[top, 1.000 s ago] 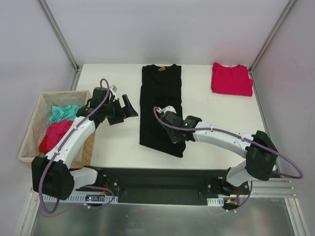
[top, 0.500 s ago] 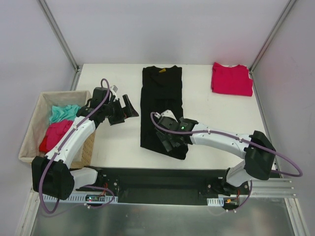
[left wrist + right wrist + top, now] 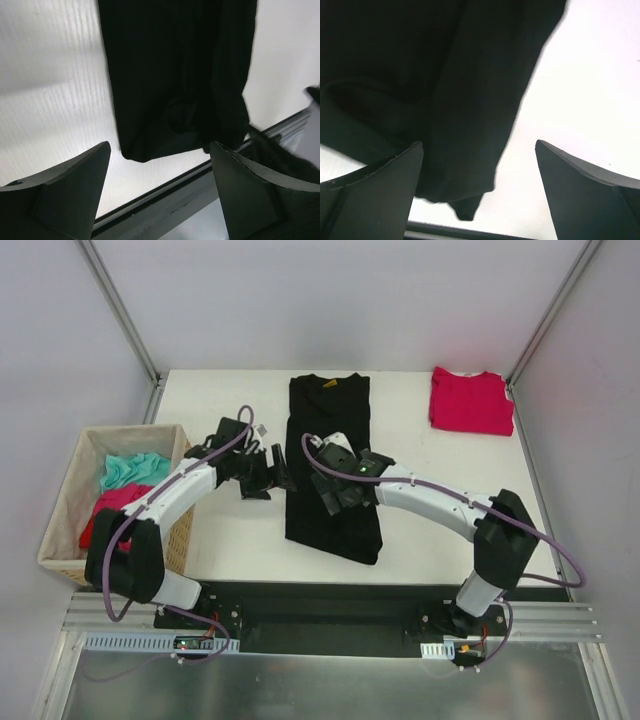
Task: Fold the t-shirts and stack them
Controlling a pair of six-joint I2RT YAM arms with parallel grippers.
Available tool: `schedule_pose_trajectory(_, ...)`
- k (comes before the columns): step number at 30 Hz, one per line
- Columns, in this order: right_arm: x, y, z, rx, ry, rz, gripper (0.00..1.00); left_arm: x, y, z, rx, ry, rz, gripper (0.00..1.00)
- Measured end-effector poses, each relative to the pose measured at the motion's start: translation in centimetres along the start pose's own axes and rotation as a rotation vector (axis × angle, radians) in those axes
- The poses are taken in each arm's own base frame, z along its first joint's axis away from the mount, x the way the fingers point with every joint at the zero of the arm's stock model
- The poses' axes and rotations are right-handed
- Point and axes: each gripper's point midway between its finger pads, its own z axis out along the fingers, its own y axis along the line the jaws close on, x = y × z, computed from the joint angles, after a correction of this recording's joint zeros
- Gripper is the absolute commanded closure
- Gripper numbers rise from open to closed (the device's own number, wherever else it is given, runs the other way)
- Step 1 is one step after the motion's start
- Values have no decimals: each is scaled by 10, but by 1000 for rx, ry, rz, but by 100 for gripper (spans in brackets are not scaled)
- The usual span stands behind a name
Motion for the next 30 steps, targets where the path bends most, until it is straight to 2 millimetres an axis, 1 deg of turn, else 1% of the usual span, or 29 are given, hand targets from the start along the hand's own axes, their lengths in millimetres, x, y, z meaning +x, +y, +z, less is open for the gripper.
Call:
schedule_pose_trajectory(2,3,-21,10,39,23,46,1,17,2,17,-22,82,28,23)
schedule_pose_trajectory(3,7,-33,16,63,37,73,1,27,3,24,-35,122,43,30)
schedule_pose_trajectory(5,22,-63,27,122,81,130,1,48,4,35,-71,195,81,37)
schedule_pose_trajectory(6,30,-78,31,149,102,157,1,55,5,38,-82,219,97,40)
schedule_pose_trajectory(7,38,-92,33,175,121,184,1,63,5,42,-99,245,122,40)
schedule_pose_trajectory(10,51,-122,32,229,141,246,1,79,7,47,-151,293,183,42)
schedule_pose_trajectory(13,49,-128,28,232,119,274,3,80,9,46,-204,296,222,41)
schedule_pose_trajectory(17,44,-124,27,217,99,280,3,67,10,45,-257,268,252,40)
schedule_pose_trajectory(20,46,-122,29,208,102,281,3,59,11,48,-283,257,265,39)
schedule_pose_trajectory(25,50,-120,31,205,109,280,3,50,16,62,-328,272,271,40)
schedule_pose_trajectory(30,51,-120,30,200,109,280,3,49,21,76,-356,304,267,42)
